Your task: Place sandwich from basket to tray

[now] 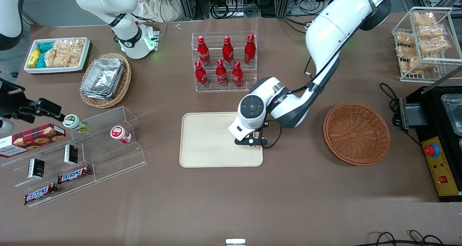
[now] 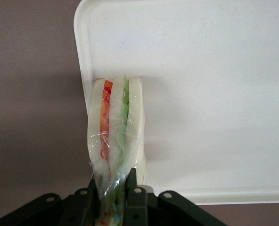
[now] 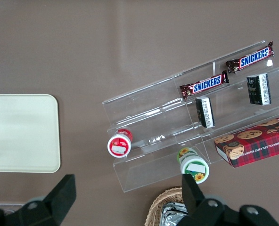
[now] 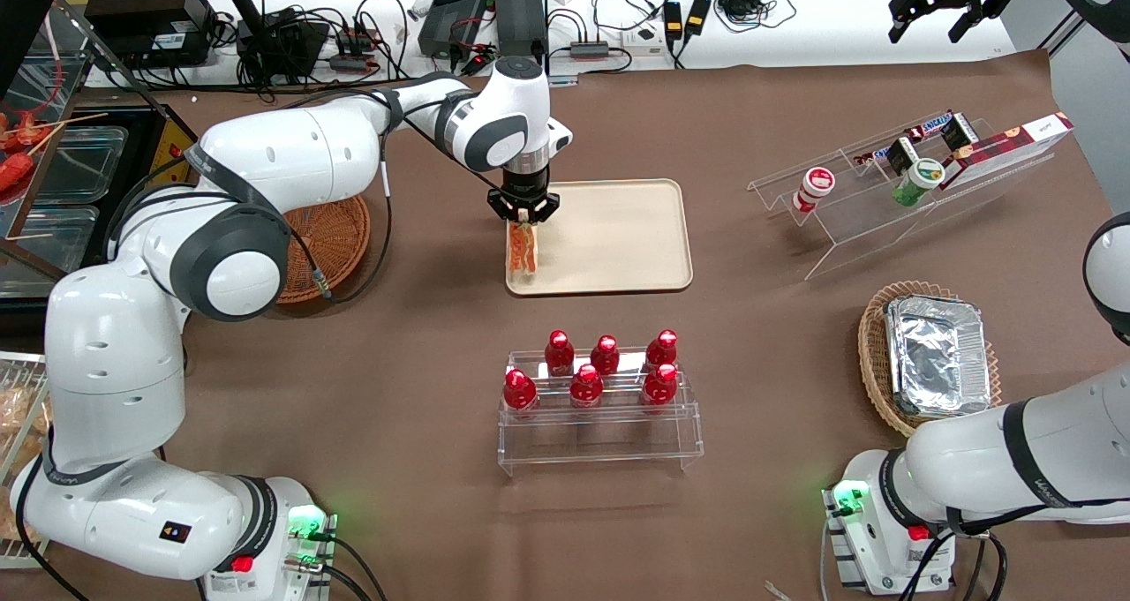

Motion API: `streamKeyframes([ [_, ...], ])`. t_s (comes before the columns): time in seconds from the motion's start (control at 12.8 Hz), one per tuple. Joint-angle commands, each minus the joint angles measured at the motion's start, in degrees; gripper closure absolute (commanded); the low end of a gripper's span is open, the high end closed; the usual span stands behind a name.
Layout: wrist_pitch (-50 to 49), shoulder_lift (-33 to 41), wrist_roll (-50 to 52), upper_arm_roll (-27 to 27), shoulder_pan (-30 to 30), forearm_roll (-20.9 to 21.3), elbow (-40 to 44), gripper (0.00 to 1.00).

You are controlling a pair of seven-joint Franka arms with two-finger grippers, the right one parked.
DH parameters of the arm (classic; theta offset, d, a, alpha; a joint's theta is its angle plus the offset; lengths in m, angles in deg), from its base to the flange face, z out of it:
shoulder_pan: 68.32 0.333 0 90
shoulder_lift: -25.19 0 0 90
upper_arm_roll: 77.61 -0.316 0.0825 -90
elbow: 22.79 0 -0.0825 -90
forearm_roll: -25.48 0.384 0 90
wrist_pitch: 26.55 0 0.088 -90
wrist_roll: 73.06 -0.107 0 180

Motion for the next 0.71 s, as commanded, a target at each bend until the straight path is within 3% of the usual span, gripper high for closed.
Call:
streamKeyframes([
  [0.0,-0.18,-0.26,-0.57,-0.11,-0.3,0.91,0.59,0.01],
  [0.31,-4.72,4.82,0.22,-0.11,1.19,0.03,0.24,0.01],
  [0.63,-17.47,15.89,-3.8,-0.03,8.91,-1.99,0.41,0.01],
])
